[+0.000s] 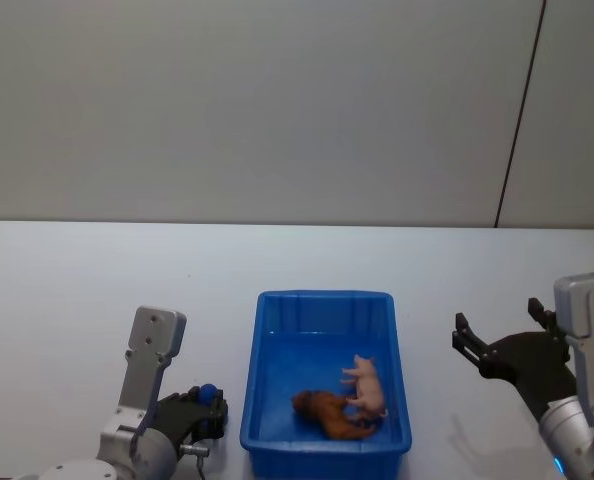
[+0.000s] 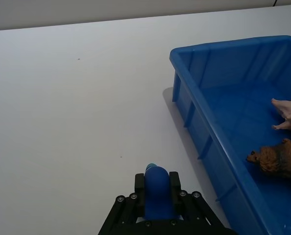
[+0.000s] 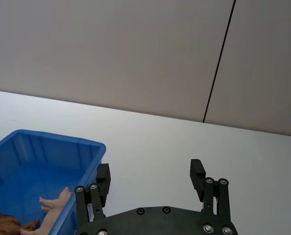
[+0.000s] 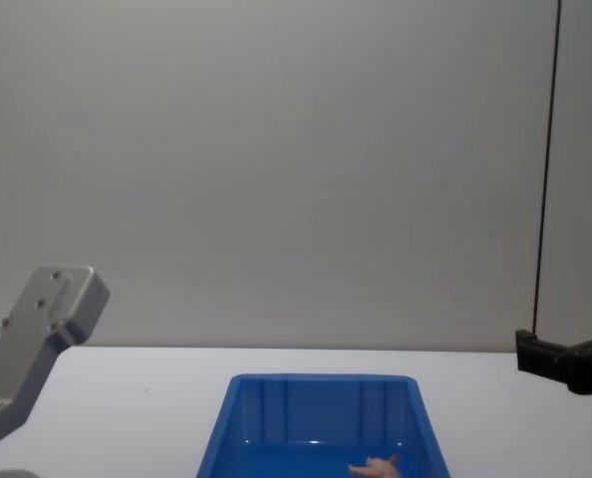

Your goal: Pick up the two dolls from the table and place them into the box.

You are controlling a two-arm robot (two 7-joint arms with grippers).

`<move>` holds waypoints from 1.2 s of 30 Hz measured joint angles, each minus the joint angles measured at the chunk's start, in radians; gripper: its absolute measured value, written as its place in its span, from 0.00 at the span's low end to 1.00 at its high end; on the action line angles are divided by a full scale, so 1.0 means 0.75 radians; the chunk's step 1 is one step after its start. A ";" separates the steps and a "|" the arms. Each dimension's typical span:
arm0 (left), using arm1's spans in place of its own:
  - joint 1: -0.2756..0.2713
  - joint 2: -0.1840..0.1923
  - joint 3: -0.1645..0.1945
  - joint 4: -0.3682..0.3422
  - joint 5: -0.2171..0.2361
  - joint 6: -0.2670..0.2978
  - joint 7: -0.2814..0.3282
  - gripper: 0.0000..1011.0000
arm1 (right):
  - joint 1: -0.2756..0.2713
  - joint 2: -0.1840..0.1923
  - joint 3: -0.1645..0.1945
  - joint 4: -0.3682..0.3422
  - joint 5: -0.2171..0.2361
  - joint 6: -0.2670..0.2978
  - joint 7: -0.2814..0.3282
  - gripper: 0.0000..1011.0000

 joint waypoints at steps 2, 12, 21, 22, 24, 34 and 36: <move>0.000 0.000 -0.001 0.001 0.000 -0.003 -0.003 0.28 | 0.000 0.000 0.000 0.000 0.000 0.000 0.000 0.99; 0.005 -0.001 -0.003 -0.009 0.026 -0.039 -0.023 0.21 | 0.000 0.000 0.000 0.000 0.000 0.000 0.000 0.99; 0.007 0.009 -0.009 -0.069 0.080 -0.067 -0.037 0.15 | 0.000 0.000 0.000 0.000 0.000 0.000 0.000 0.99; 0.007 0.009 -0.009 -0.073 0.086 -0.068 -0.038 0.15 | 0.000 0.000 0.000 0.000 0.000 0.000 0.000 0.99; 0.006 0.013 -0.012 -0.094 0.105 -0.072 -0.046 0.14 | 0.000 0.000 0.000 0.000 0.000 0.000 0.000 0.99; -0.012 0.025 -0.018 -0.154 0.169 -0.101 -0.139 0.08 | 0.000 0.000 0.000 0.000 0.000 0.000 0.000 0.99; -0.017 0.026 -0.019 -0.159 0.177 -0.110 -0.169 0.07 | 0.000 0.000 0.000 0.000 0.000 0.000 0.000 0.99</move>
